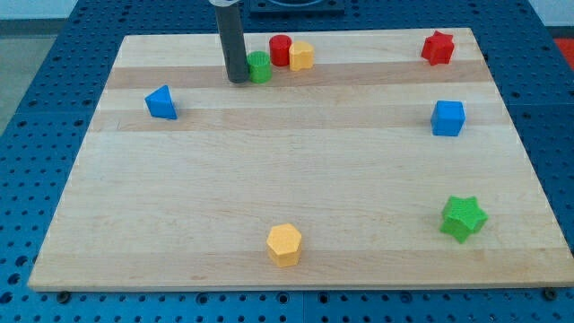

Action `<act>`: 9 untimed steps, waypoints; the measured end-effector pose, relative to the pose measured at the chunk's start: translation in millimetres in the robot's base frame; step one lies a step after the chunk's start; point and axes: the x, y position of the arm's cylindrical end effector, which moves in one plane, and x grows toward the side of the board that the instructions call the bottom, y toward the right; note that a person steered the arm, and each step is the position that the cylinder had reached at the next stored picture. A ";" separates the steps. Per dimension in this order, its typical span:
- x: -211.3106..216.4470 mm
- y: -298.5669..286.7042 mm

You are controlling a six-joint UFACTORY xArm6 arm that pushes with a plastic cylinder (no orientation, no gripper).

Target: Slide the blue triangle up a bit

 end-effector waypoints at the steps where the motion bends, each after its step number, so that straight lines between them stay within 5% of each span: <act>1: 0.0 17.4; 3: 0.0 16.5; 6: 0.8 -127.5; 8: 3.5 -162.2; 9: 63.8 -149.9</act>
